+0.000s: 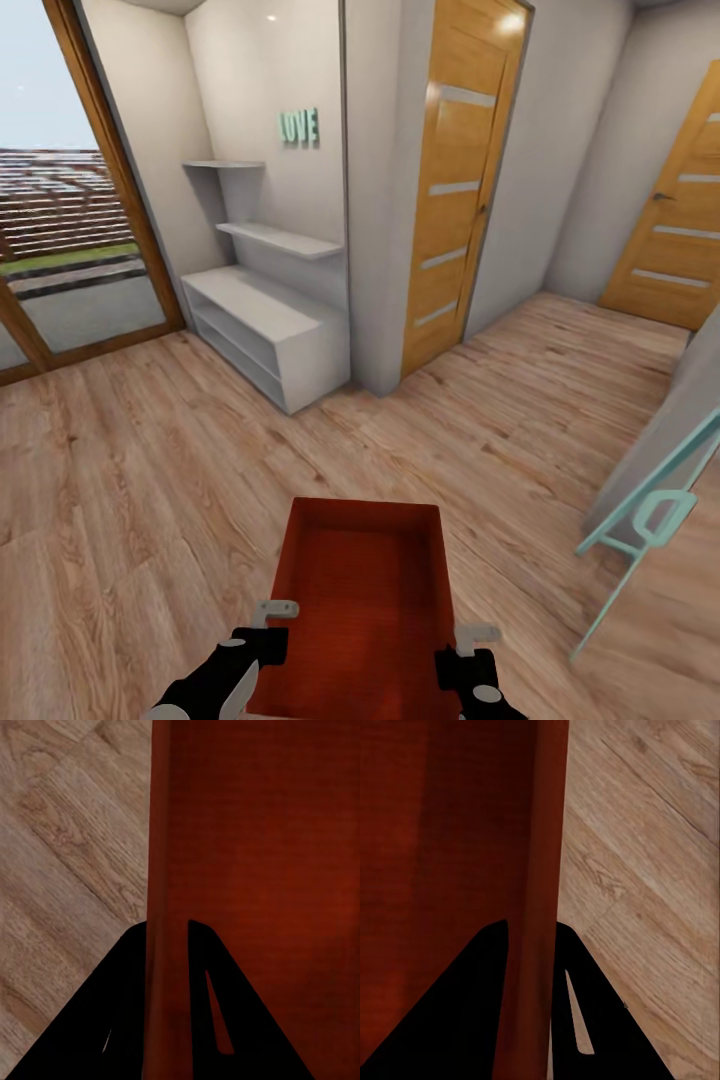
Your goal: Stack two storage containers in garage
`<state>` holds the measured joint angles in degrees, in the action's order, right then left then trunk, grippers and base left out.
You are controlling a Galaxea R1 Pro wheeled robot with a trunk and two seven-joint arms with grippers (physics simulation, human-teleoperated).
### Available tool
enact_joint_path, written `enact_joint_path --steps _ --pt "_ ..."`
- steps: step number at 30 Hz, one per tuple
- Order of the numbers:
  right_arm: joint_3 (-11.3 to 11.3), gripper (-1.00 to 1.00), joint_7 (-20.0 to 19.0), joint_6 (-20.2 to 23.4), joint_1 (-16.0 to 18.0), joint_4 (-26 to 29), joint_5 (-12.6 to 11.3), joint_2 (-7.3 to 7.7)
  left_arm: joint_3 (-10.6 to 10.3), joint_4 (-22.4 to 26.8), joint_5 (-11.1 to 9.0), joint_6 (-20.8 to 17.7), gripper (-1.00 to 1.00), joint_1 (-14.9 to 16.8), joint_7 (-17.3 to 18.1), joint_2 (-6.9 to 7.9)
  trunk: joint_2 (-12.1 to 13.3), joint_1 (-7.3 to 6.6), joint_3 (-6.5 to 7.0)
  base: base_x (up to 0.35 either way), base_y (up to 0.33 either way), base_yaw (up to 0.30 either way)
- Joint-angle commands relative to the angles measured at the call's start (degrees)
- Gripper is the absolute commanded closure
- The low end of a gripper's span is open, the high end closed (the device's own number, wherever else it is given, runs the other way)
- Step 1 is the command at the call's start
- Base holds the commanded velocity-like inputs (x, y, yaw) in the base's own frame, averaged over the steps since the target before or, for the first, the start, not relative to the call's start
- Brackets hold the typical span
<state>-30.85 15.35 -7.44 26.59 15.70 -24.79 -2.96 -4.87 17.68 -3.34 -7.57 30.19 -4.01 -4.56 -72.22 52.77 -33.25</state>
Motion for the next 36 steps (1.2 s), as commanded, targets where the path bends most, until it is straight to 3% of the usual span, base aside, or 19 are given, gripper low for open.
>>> enact_joint_path --steps 1,15,36 --pt "-0.40 1.00 0.30 -0.25 0.04 -1.55 -0.96 0.76 -0.58 0.25 -0.79 -0.34 1.00 0.05 -0.65 0.08 -0.03 0.03 -0.05 0.323 0.000 0.000" --pt "-0.37 1.00 0.35 -0.41 0.04 -1.55 -0.95 0.69 -0.65 0.25 -0.71 -0.34 1.00 0.05 -0.65 0.08 -0.03 0.03 -0.05 0.323 0.000 -0.021" --pt "-0.40 1.00 0.30 -0.38 0.04 -1.55 -0.96 0.67 -0.58 0.25 -0.79 -0.34 1.00 0.05 -0.65 0.08 -0.03 0.03 -0.05 0.323 0.000 -0.272"
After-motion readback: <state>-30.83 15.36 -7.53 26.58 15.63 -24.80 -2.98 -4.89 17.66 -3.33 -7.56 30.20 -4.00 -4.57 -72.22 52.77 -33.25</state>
